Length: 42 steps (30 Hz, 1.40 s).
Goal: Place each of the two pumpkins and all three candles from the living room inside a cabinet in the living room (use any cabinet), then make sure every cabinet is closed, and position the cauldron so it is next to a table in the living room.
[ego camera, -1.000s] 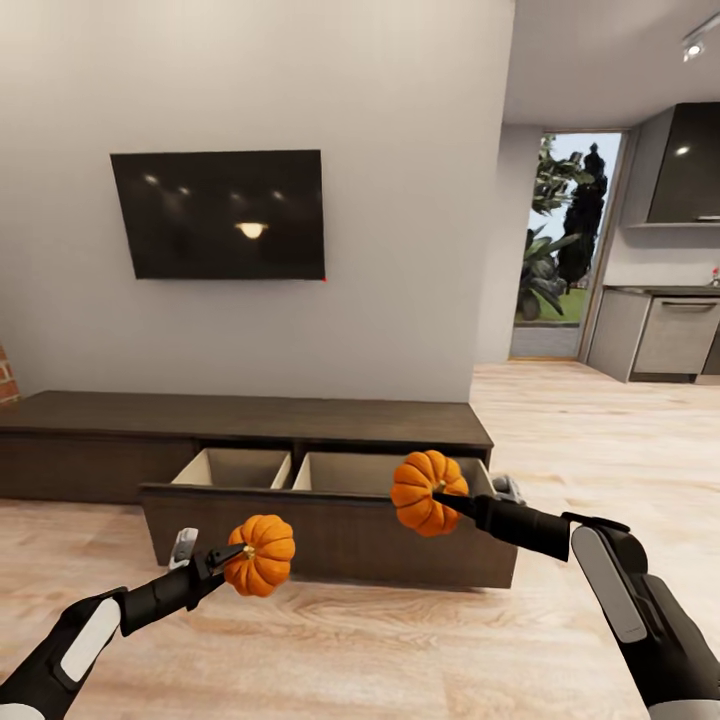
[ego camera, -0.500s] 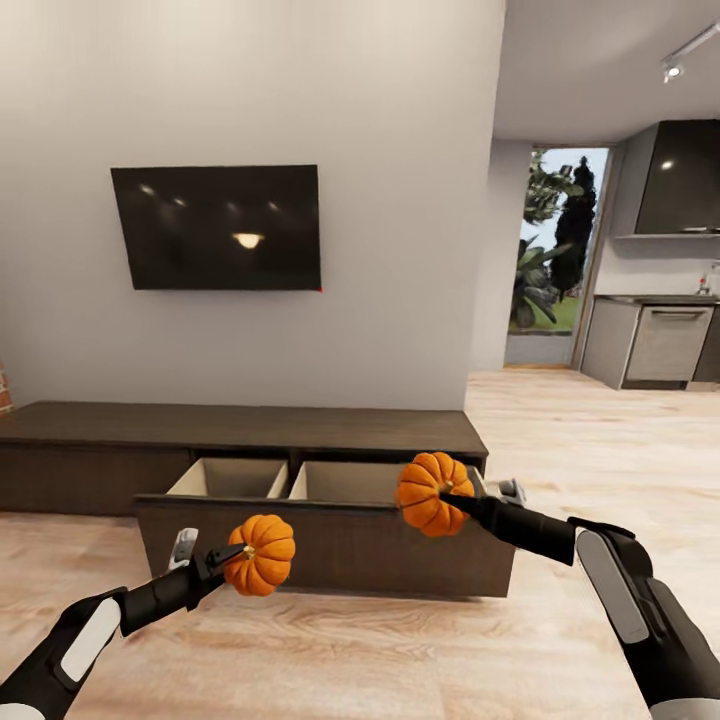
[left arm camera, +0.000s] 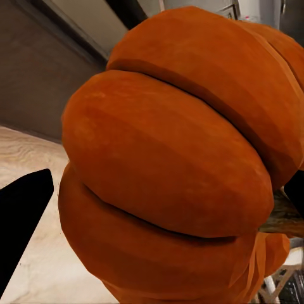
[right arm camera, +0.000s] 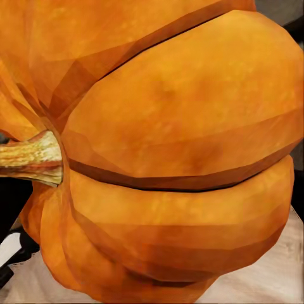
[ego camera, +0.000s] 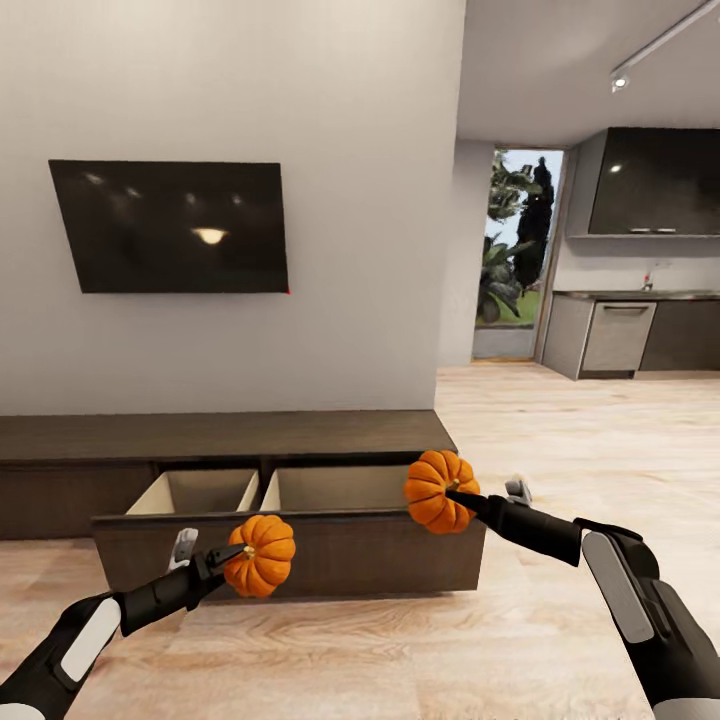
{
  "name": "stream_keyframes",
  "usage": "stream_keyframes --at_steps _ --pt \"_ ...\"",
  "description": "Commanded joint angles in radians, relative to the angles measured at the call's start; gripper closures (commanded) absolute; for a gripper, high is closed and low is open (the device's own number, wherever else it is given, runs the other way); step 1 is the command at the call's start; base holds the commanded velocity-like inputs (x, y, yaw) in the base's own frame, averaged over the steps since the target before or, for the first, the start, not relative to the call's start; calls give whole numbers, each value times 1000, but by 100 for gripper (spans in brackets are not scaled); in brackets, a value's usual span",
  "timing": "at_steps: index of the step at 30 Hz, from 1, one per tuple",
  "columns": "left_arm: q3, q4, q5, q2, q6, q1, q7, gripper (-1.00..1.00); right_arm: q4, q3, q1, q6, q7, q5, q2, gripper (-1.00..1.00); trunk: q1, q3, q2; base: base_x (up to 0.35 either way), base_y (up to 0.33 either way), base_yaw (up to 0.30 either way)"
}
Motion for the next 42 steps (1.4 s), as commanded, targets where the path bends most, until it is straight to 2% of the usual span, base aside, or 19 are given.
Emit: stream_keyframes --at_steps 1,15,18,23,27,29,35,39,42 --pt "2 0 2 0 6 0 -2 100 2 -1 -1 6 3 2 0 100 -4 1 7 0 0 -209" --pt "-1 -14 9 2 12 0 -7 100 -12 2 -1 4 -9 17 0 100 -58 42 105 0 0 -36" --pt "-4 -64 15 7 21 0 -12 100 0 4 -1 4 -12 18 1 100 -69 50 126 0 0 0" --pt "1 -138 16 8 129 1 -13 100 14 5 -1 4 -13 20 0 100 -89 63 161 0 0 32" --pt "1 -296 8 1 210 0 -2 100 17 5 -1 4 -15 21 1 100 -104 73 189 0 0 63" --pt "-2 -320 4 -3 222 0 11 100 16 5 -1 4 -16 22 1 100 -112 77 203 0 0 67" --pt "-17 -347 5 -14 236 1 132 100 16 7 -1 3 -17 24 1 100 -135 90 245 0 0 68" --pt "-22 -349 6 -22 236 1 157 100 17 8 -1 -7 -34 33 2 100 -150 99 273 0 0 69" --pt "-28 -346 2 -46 236 0 173 100 17 14 -1 -20 -51 37 2 100 -161 106 294 0 0 64"
